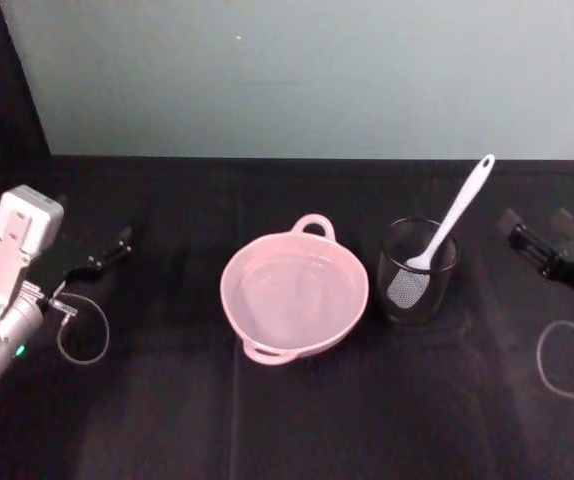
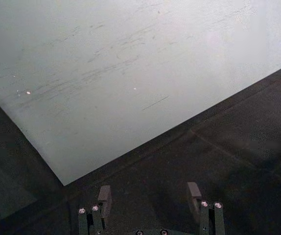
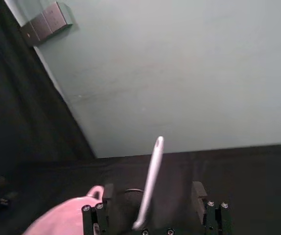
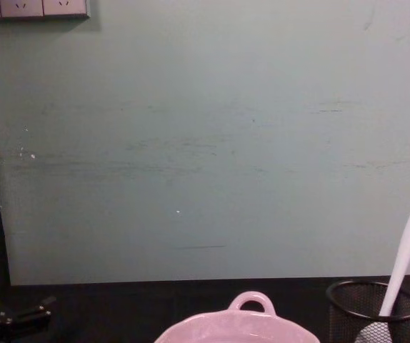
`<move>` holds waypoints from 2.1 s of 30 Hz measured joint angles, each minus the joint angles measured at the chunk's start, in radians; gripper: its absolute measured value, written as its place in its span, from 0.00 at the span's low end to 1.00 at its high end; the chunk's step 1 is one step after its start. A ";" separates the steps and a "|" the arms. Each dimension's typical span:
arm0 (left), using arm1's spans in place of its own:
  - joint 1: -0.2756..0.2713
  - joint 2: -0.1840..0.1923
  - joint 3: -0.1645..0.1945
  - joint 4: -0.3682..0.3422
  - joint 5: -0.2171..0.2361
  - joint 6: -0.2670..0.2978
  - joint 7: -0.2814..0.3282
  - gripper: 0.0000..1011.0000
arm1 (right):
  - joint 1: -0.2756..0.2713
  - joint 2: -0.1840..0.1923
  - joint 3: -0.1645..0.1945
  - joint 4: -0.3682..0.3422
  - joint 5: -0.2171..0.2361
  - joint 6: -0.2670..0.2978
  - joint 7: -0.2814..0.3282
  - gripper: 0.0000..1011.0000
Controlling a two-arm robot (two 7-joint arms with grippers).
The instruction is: Use the one hand to pick up the spoon and stir the clear water in the bowl.
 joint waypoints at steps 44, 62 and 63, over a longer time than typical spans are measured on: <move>0.000 0.000 0.000 0.000 0.000 0.000 0.000 1.00 | 0.363 -0.067 -0.181 0.280 0.202 0.227 0.028 0.99; 0.000 0.000 0.000 0.000 0.000 0.000 0.000 1.00 | 0.358 -0.066 -0.177 0.273 0.202 0.229 0.026 0.68; 0.000 0.000 0.000 0.000 0.000 0.000 0.000 1.00 | 0.358 -0.065 -0.177 0.273 0.202 0.229 0.026 0.66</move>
